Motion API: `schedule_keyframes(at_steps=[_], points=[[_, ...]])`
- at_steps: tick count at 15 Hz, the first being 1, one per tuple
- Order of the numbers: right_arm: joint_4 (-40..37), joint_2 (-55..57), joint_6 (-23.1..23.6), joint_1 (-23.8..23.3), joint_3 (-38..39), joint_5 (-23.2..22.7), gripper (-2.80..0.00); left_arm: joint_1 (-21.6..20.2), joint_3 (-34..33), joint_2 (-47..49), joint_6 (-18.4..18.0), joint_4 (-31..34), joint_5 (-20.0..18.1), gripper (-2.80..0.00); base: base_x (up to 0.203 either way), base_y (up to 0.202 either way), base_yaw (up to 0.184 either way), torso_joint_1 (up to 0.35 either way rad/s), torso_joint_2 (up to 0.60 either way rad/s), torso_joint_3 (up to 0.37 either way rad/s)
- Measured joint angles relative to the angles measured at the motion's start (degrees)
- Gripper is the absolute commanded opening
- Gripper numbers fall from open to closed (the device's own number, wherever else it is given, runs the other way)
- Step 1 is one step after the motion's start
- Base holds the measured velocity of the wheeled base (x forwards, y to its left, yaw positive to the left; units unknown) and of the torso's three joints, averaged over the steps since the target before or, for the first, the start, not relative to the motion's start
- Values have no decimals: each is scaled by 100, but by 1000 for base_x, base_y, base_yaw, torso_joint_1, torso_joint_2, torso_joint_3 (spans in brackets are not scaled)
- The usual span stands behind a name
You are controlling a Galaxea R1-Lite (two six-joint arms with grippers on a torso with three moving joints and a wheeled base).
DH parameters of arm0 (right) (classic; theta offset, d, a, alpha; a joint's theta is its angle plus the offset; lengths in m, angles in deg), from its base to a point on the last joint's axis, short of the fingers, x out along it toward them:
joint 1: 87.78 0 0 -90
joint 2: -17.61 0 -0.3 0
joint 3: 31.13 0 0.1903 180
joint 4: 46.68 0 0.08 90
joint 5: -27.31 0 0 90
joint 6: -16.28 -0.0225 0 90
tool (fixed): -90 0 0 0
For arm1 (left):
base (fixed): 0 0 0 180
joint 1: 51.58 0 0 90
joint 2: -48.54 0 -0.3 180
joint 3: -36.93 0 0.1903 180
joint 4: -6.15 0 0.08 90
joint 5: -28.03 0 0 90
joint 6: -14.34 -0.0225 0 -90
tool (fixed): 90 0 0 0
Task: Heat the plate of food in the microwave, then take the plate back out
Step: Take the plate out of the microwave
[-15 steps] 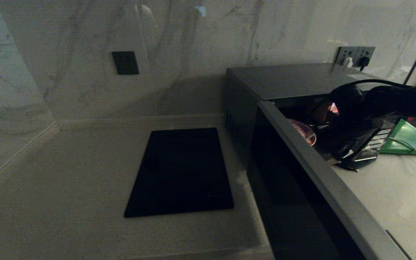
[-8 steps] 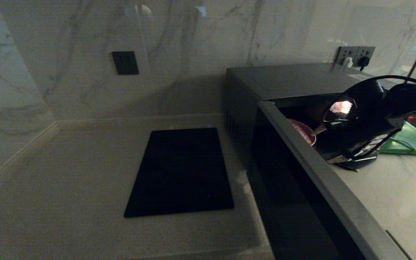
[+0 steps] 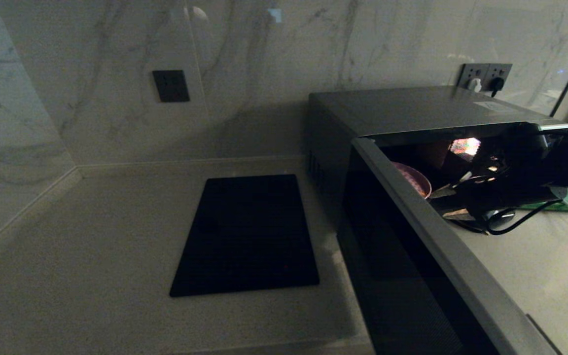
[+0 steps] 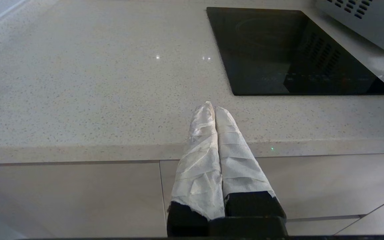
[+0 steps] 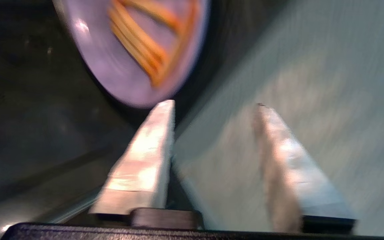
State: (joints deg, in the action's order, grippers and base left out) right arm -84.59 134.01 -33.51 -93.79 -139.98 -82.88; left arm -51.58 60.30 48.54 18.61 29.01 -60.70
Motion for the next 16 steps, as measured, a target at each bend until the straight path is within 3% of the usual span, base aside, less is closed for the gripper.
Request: schedule_keyframes(at_steps=[2,10,11,16], points=[[398,61,299,-63,89,96,-280,0,0,0,0,0,2,-280,0,0,0,0,0,0],[417,235,327,-51,-219,120,-280,0,0,0,0,0,2,-280,0,0,0,0,0,0],[415,235,334,-35,-237,134,0,2,0,0,-2,0,3,-280,0,0,0,0,0,0],[379,300,304,68,-409,154,0,0,0,0,0,-1,3,-280,0,0,0,0,0,0]])
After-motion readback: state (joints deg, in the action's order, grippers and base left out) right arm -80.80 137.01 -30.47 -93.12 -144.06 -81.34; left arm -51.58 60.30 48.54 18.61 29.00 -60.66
